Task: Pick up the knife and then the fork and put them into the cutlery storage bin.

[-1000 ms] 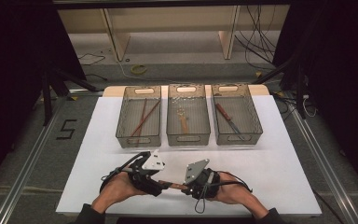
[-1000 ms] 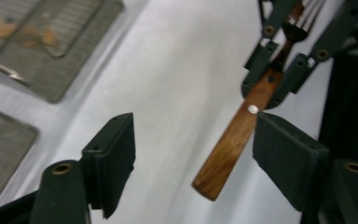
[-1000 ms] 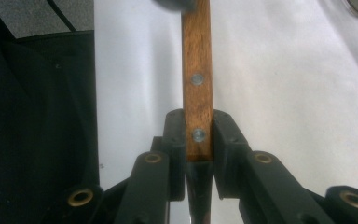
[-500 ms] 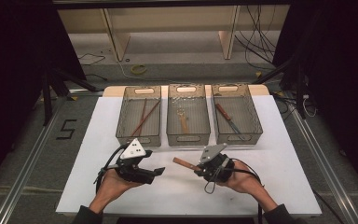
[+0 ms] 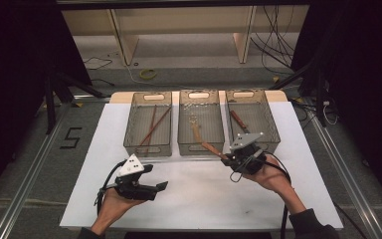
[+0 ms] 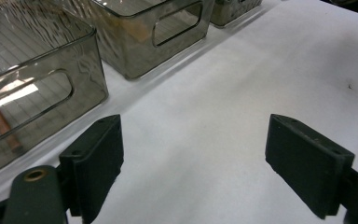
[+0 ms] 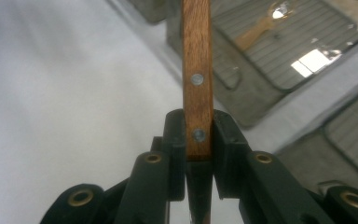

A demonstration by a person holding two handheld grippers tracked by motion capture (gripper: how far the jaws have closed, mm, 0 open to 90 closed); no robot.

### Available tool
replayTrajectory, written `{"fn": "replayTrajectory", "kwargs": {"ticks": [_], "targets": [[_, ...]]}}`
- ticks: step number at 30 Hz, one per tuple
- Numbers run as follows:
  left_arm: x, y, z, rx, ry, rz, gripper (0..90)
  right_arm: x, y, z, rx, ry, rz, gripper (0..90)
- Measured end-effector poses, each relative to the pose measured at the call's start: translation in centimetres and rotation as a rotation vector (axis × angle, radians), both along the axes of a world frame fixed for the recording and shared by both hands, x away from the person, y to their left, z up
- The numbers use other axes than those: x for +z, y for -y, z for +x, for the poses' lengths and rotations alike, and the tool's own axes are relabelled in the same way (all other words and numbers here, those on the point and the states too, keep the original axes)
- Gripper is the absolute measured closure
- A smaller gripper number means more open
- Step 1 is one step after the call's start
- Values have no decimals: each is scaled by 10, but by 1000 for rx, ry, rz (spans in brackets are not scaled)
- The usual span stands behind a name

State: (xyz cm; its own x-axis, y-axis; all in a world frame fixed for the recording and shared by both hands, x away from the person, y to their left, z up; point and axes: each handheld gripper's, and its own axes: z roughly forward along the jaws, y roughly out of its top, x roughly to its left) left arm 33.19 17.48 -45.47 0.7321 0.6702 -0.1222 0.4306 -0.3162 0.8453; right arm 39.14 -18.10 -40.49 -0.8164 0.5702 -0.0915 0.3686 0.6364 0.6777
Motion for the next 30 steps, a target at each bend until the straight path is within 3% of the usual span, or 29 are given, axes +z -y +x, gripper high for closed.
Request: {"fn": "replayTrajectory", "kwargs": {"ticks": [3, 14, 30], "targets": [[-2, -4, -2, 13, 4, -23, 186, 8, 5, 9, -34, 11, 14, 779], [-6, -10, -4, 35, 18, -37, 185, 26, 20, 48, -154, 17, 52, 779], [-8, -11, -6, 40, 36, -25, 186, 28, 38, 106, -347, -21, 37, 778]]}}
